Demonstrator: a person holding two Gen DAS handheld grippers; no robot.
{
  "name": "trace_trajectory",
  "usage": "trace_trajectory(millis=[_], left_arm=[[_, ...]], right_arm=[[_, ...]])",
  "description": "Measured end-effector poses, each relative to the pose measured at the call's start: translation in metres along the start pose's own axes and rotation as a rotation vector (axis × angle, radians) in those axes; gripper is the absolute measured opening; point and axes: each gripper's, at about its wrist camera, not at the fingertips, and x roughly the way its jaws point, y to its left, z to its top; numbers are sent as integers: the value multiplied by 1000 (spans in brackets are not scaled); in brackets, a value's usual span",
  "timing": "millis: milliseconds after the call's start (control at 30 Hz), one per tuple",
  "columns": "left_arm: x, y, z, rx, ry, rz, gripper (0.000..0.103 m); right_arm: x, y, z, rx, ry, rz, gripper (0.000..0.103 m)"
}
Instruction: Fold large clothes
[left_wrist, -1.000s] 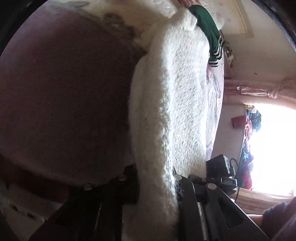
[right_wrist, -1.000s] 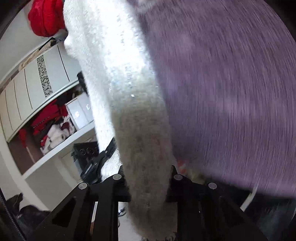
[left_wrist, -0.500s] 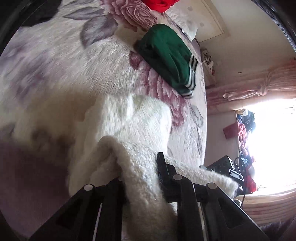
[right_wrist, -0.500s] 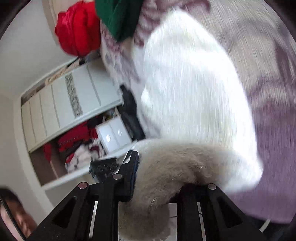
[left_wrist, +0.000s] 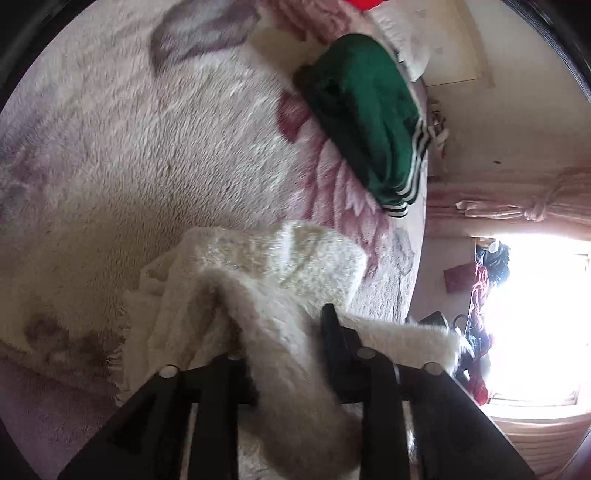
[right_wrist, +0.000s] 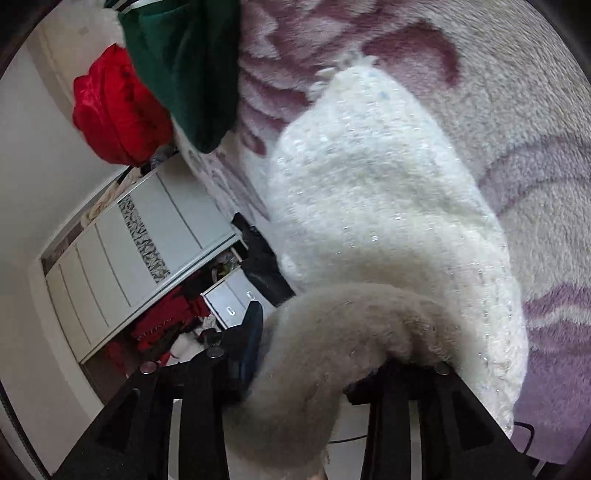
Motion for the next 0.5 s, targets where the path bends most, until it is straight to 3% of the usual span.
trace_trajectory(millis=[67,100,167,233,333,400,500], left_arm=[[0,-6,-3,14,-39,-5,90],[-2,-8,-4,20,-69,17,97],[-8,-10,-3,11,-118,37,98],[-15,-10,0,-11,-158,43,98],[-25,-15,1,8,-209,86,98],[-27,-21,-2,43,-226,140,98],[-16,-27,-11,114,-218,289,98]], right_arm=[[-1,10,4,-25,10,-19,48],[4,16,5,-36,13,-28,50],[1,9,12,-17,9,-22,65],[0,11,15,3,1,48,75],[-33,15,27,-73,-35,101,75],[-56,22,33,-149,-71,24,75],[-66,45,33,-324,-103,-260,75]])
